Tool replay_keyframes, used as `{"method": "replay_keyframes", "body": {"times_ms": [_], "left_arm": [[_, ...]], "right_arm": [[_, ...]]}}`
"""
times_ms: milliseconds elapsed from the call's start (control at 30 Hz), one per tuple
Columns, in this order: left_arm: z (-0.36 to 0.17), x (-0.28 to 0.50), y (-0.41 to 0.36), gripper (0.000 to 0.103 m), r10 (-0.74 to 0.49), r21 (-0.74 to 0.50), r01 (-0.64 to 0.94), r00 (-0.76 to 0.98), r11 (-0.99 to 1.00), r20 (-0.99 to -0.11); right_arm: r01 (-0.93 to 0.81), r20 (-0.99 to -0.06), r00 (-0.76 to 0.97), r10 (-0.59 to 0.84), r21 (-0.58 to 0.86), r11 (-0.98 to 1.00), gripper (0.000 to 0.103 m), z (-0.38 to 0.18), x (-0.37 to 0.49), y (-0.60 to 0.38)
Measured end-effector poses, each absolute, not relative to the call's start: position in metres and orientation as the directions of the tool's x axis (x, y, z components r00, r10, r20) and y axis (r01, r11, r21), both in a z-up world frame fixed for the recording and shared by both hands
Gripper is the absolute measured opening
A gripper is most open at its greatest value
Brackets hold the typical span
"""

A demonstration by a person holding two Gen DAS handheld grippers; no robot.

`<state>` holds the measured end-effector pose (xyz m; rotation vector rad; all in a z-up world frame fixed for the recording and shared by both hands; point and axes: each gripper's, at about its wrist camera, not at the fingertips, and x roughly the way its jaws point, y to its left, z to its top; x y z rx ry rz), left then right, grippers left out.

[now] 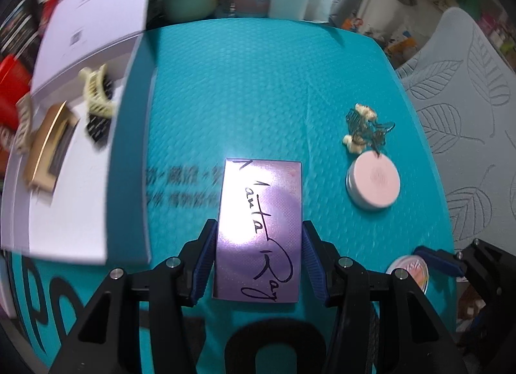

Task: Organize rigid objects

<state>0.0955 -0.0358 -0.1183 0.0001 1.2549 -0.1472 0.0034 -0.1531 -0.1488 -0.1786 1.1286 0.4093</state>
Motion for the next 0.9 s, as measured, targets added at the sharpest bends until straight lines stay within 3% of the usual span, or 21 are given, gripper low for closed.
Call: {"method": "replay_keyframes", "body": {"times_ms": [467, 900], "left_arm": [[-0.113, 0.041, -0.012, 0.051, -0.064, -0.083, -0.047, 0.317, 0.995, -0.946], [-0.064, 0.000, -0.012, 0.051, 0.022, -0.048, -0.175, 0.375, 0.983, -0.927]], "right_arm": [[-0.509, -0.908, 0.313, 0.279, 0.087, 0.856, 0.050, -0.153, -0.008, -0.140], [-0.580, -0.884, 0.316, 0.345, 0.108, 0.808, 0.050, -0.116, -0.025, -0.145]]}}
